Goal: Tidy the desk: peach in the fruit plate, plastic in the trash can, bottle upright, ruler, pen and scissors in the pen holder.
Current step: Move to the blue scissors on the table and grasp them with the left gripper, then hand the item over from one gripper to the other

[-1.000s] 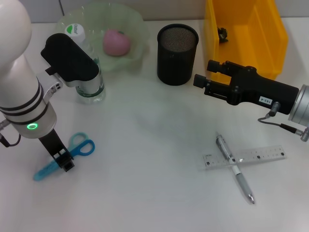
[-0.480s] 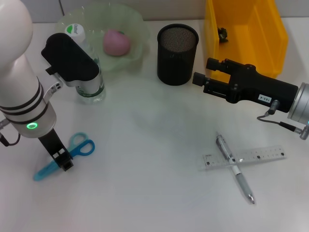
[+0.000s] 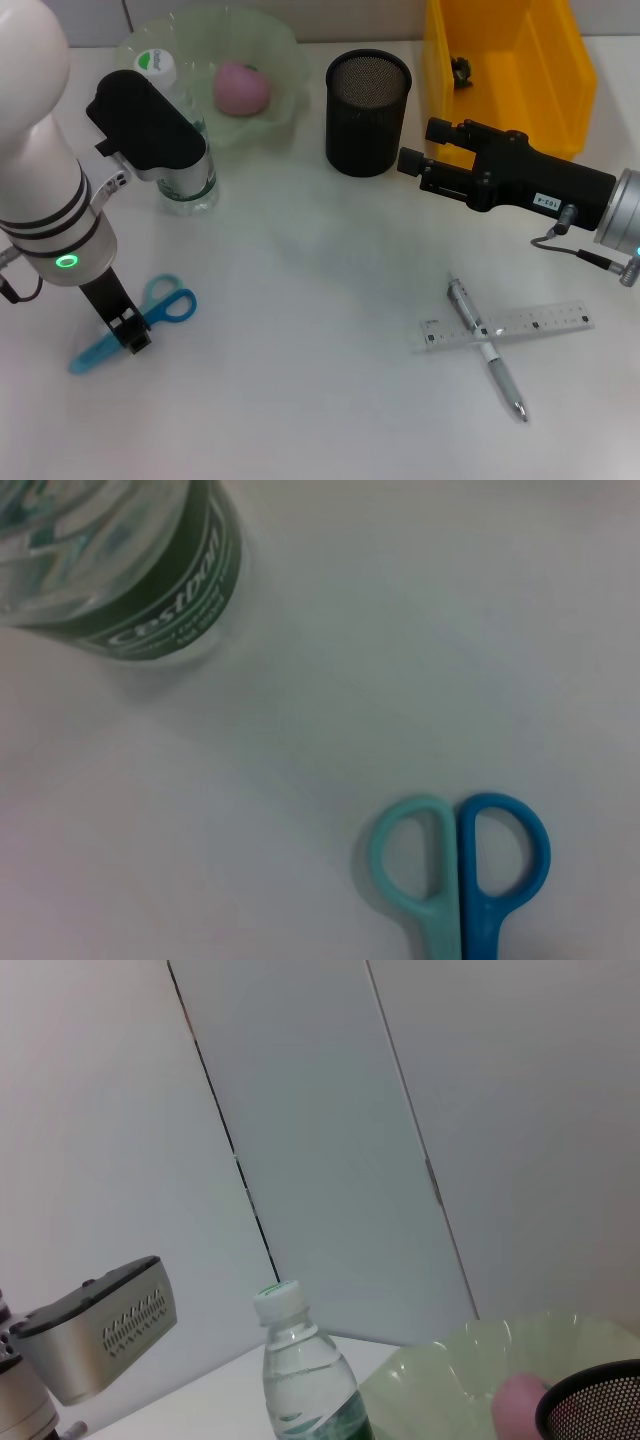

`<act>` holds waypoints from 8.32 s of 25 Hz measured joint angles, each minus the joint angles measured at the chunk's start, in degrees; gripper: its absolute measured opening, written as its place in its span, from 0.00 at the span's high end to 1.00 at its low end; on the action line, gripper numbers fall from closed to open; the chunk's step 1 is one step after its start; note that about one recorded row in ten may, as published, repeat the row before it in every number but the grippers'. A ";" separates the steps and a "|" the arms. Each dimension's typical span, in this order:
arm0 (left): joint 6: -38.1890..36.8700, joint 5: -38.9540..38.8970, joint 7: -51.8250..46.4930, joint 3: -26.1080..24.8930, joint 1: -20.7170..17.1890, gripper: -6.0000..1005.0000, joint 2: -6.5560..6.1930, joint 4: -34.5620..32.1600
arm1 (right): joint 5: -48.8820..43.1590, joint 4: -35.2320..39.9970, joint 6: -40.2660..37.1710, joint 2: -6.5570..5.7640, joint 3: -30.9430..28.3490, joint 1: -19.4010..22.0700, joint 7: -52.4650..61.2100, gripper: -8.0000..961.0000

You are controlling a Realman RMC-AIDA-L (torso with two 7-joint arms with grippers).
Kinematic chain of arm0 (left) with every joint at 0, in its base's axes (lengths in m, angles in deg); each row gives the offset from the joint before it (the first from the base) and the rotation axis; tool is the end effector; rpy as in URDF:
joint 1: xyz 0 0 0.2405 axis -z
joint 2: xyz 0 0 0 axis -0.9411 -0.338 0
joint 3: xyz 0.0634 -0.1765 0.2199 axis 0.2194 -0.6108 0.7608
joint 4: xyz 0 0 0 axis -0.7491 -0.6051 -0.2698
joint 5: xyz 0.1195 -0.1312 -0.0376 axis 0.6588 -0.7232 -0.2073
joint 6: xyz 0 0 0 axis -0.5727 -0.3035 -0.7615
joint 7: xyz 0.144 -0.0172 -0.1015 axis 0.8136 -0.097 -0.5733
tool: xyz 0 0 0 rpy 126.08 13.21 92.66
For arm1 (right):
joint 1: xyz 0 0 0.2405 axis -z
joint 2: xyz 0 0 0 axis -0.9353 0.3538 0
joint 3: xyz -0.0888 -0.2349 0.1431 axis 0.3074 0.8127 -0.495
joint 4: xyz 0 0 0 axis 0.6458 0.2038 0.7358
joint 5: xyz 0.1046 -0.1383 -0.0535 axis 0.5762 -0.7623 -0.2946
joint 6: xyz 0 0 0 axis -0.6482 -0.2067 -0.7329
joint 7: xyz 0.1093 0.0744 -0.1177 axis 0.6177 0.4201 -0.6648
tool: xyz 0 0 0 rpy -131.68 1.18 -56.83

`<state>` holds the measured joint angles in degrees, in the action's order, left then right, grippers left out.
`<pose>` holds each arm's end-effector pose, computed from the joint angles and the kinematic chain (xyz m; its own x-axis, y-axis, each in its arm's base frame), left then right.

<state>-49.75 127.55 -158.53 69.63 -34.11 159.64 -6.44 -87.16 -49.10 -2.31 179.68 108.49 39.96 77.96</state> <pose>-0.2709 0.3255 -0.0580 0.5470 0.6344 -0.5462 0.3863 -0.7702 -0.5076 0.2460 0.3473 -0.0616 0.6306 -0.2952 -0.7178 -0.5755 -0.7984 -0.1772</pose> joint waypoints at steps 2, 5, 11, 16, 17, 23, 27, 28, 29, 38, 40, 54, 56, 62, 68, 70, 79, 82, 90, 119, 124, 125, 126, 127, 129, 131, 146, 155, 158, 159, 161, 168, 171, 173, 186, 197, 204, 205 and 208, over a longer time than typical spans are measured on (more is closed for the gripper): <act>0.03 0.00 0.08 0.27 0.00 0.58 0.00 0.04 | 0.00 0.00 0.00 0.00 0.00 -0.01 0.00 0.25; 0.07 0.00 0.11 0.42 0.10 0.59 0.00 0.05 | 0.00 0.00 0.01 0.00 0.00 -0.03 0.00 0.25; 0.13 -0.07 0.14 0.47 0.34 0.61 0.00 0.05 | -0.01 0.00 0.01 0.00 0.00 -0.04 0.00 0.25; 0.10 -0.22 0.33 0.58 0.48 0.71 0.00 0.46 | -0.03 0.00 0.00 0.00 0.00 -0.03 0.00 0.25; 0.10 -0.24 0.47 0.57 0.53 0.71 0.00 0.69 | -0.03 0.00 0.00 0.00 0.00 -0.04 0.00 0.25; 0.20 -0.20 0.45 0.57 0.60 0.73 0.00 0.66 | -0.03 0.00 0.03 0.00 0.00 -0.04 0.00 0.25; 0.29 -0.05 0.50 0.56 0.62 0.76 0.00 0.60 | -0.03 0.00 0.06 0.00 0.00 -0.03 0.00 0.25; 0.29 -0.03 0.56 0.56 0.65 0.76 0.00 0.70 | -0.03 0.00 0.06 0.00 0.00 -0.04 0.00 0.25; 0.30 0.00 0.57 0.56 0.66 0.76 0.00 0.76 | -0.03 0.00 0.07 0.00 0.00 -0.03 0.00 0.25; 0.74 0.19 0.55 0.23 0.69 0.76 0.00 -0.03 | 1.01 0.00 0.17 0.00 0.00 0.01 0.00 0.25; 0.74 0.19 0.55 0.23 0.69 0.76 0.00 -0.03 | 2.20 -0.01 0.18 0.00 0.00 0.25 -0.01 0.25; 0.58 0.17 -0.27 -1.73 -3.69 0.76 -0.36 -15.14 | 4.55 -0.84 1.72 -0.06 -4.24 1.88 -0.44 0.25; 0.56 0.06 -0.46 -1.79 -4.54 0.76 -0.37 -17.63 | 4.56 -0.95 1.66 -0.05 -5.30 2.43 -0.77 0.25; 0.98 -0.67 -0.71 -3.00 -6.98 0.76 -0.35 -26.44 | 4.56 -1.08 1.06 -0.02 -7.31 4.26 -1.63 0.25; 4.98 -5.61 -0.31 -5.12 -7.96 0.76 -0.38 -29.73 | 4.56 -1.44 1.04 0.00 -7.48 5.38 -1.77 0.25; 7.02 -7.97 -0.07 -5.57 -8.01 0.76 -0.43 -30.22 | 4.56 -1.48 1.04 0.00 -7.48 5.63 -1.77 0.25; 14.56 -16.37 2.67 -6.10 -9.54 0.76 -0.49 -34.24 | 4.56 -2.30 1.44 0.00 -7.47 5.77 -2.01 0.25; 17.39 -21.03 5.12 -6.81 -10.10 0.76 -0.48 -34.53 | 4.55 -2.50 1.54 0.00 -7.47 5.72 -2.54 0.25; 30.92 -38.71 17.19 -7.16 -13.11 0.76 -0.55 -30.03 | 4.54 -2.68 1.59 -0.05 -7.47 5.49 -2.62 0.25; 42.88 -98.73 75.33 -6.30 -5.05 0.76 -0.05 18.78 | 4.10 -5.16 1.10 0.01 -6.68 5.81 -2.64 0.25; 39.72 -104.67 81.85 -6.30 -2.94 0.76 -0.06 25.18 | 4.10 -5.29 0.99 0.00 -6.68 5.69 -2.64 0.25; 39.40 -104.94 82.08 -6.30 -2.76 0.76 -0.07 25.63 | 4.10 -5.34 0.84 0.00 -6.68 5.51 -2.64 0.25; 38.47 -105.13 82.34 -6.30 -2.59 0.76 -0.07 26.14 | 4.11 -5.35 0.64 0.00 -6.68 5.26 -2.63 0.25; 38.47 -105.13 82.34 -6.30 -2.59 0.76 -0.07 26.14 | 4.11 -5.35 0.64 0.00 -6.68 5.26 -2.63 0.25; 37.03 -105.18 82.61 -6.30 -2.58 0.76 -0.09 26.45 | 4.08 -5.26 -0.33 -0.03 -6.68 4.48 -2.45 0.25; 35.99 -105.11 82.76 -6.30 -2.71 0.76 -0.13 26.51 | 3.75 -4.32 -2.01 -0.26 -6.51 3.78 -1.47 0.25; 18.73 -102.22 78.47 -7.43 -10.47 0.76 -1.94 26.87 | -9.51 12.82 -19.74 -3.15 -5.96 1.45 10.94 0.25; 11.41 -98.89 78.51 -7.89 -11.92 0.76 -2.02 26.91 | -11.97 13.42 -21.32 -3.31 -5.64 -1.08 14.41 0.25; 10.48 -98.84 78.62 -8.66 -12.20 0.76 -1.97 26.95 | -12.11 13.46 -22.69 -3.42 -4.21 -1.65 15.34 0.25; 10.48 -98.84 78.62 -8.66 -12.20 0.76 -1.97 26.95 | -12.11 13.46 -22.69 -3.42 -4.21 -1.65 15.34 0.25; 10.44 -98.84 78.69 -9.06 -12.32 0.76 -1.90 26.99 | -12.16 13.50 -23.50 -3.45 -3.76 -1.74 15.38 0.25; 10.29 -98.34 78.74 -9.20 -12.33 0.76 -1.64 27.07 | -12.45 13.54 -24.89 -3.08 -3.69 -2.18 15.52 0.25; 10.22 -97.51 78.82 -9.21 -12.21 0.76 -1.29 27.10 | -12.90 13.47 -24.87 -2.69 -3.63 -2.77 15.54 0.25; 10.13 -97.46 78.83 -9.21 -12.14 0.76 -1.23 27.11 | -12.91 13.32 -24.90 -2.63 -3.60 -3.05 15.55 0.26; 9.35 -97.43 78.89 -9.20 -11.88 0.76 -1.10 27.04 | -13.91 13.02 -24.49 -1.87 -3.61 -3.47 15.56 0.27; 9.31 -97.44 78.89 -9.20 -11.86 0.76 -1.05 26.92 | -14.45 12.89 -23.38 -1.39 -3.61 -3.97 15.41 0.28; 9.34 -97.44 78.88 -9.20 -11.79 0.76 -1.05 26.68 | -14.45 12.93 -23.03 -1.29 -3.61 -3.99 15.10 0.34; 9.35 -97.44 78.88 -9.20 -11.77 0.76 -1.07 26.65 | -14.45 12.93 -23.03 -1.26 -3.61 -3.99 15.08 0.37; 9.35 -97.44 78.88 -9.20 -11.62 0.76 -1.15 26.60 | -14.45 12.98 -23.02 -1.22 -3.61 -3.99 14.99 0.46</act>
<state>-40.40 30.11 -79.64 60.42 -45.72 158.49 20.16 -101.60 -36.13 -25.33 178.47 104.88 35.97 92.95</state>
